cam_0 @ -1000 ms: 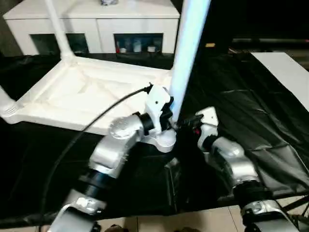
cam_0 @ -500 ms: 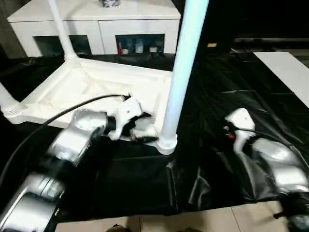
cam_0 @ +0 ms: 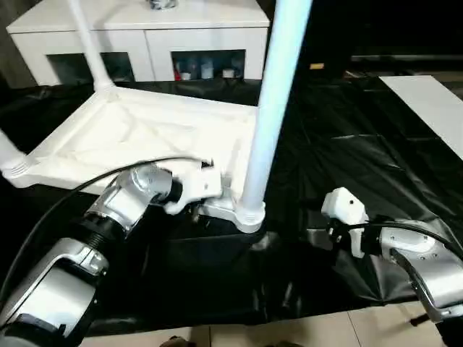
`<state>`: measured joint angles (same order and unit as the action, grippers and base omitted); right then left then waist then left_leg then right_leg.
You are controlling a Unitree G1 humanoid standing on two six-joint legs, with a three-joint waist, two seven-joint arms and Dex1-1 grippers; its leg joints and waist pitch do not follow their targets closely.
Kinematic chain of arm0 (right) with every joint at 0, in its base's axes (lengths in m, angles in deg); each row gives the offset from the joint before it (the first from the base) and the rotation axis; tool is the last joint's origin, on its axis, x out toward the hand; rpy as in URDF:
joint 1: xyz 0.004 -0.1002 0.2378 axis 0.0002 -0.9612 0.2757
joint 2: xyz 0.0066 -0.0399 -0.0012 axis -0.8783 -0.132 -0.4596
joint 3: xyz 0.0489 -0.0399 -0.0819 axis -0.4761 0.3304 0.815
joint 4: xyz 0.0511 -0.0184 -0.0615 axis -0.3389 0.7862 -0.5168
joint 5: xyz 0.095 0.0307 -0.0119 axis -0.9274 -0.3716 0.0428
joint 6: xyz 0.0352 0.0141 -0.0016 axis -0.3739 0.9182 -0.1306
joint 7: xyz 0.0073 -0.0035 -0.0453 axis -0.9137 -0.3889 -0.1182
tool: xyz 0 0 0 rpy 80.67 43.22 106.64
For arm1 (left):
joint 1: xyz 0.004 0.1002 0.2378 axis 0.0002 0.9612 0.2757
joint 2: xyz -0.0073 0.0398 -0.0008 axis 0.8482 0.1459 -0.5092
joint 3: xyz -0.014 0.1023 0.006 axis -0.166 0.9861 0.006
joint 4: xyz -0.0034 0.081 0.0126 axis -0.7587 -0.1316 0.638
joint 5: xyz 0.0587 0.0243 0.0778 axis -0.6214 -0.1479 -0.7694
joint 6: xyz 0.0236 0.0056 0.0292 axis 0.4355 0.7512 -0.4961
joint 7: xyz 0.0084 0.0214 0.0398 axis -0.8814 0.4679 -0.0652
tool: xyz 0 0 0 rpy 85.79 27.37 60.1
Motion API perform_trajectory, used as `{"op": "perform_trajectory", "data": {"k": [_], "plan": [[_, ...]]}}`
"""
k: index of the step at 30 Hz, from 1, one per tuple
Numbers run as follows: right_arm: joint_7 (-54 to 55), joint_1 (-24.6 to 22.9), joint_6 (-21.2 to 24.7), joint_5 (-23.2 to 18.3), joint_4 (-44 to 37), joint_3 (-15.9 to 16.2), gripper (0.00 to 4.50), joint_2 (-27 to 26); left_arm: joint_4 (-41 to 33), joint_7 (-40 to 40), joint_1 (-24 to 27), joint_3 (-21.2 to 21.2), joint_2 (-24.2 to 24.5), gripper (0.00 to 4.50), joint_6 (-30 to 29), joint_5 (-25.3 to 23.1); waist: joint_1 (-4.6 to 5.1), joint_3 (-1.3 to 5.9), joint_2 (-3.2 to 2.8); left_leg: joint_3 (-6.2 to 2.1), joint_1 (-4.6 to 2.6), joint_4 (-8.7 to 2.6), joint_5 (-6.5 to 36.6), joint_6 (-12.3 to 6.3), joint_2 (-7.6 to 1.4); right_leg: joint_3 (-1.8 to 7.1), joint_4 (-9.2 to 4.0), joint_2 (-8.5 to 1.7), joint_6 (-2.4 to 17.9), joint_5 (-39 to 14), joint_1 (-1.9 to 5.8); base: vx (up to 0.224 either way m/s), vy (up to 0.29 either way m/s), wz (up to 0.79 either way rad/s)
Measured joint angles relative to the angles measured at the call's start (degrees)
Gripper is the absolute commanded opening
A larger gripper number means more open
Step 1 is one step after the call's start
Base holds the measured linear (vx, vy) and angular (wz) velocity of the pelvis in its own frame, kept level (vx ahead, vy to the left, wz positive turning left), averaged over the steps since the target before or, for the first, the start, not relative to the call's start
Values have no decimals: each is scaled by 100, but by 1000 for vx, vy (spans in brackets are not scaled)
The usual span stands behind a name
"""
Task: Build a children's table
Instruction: Rotate table base
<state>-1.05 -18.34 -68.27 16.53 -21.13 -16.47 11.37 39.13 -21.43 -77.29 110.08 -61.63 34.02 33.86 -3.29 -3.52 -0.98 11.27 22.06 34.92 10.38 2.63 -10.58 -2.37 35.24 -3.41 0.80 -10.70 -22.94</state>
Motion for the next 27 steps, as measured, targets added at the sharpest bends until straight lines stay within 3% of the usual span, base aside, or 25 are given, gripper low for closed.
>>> {"op": "perform_trajectory", "data": {"k": [16,27], "plan": [[-5,-1,349,-2,-383,113,450,16,1192,-72,-680,129,-138,201,773,-598,-75,0,1,0,-3,1,0,0,1,0,-1,-2,1,1,6,0,0,0],[6,-59,370,47,-389,201,450,15,1351,361,-800,202,-192,127,788,-738,-174,0,1,1,-4,1,0,0,0,-1,0,-2,1,1,6,0,0,0]]}}
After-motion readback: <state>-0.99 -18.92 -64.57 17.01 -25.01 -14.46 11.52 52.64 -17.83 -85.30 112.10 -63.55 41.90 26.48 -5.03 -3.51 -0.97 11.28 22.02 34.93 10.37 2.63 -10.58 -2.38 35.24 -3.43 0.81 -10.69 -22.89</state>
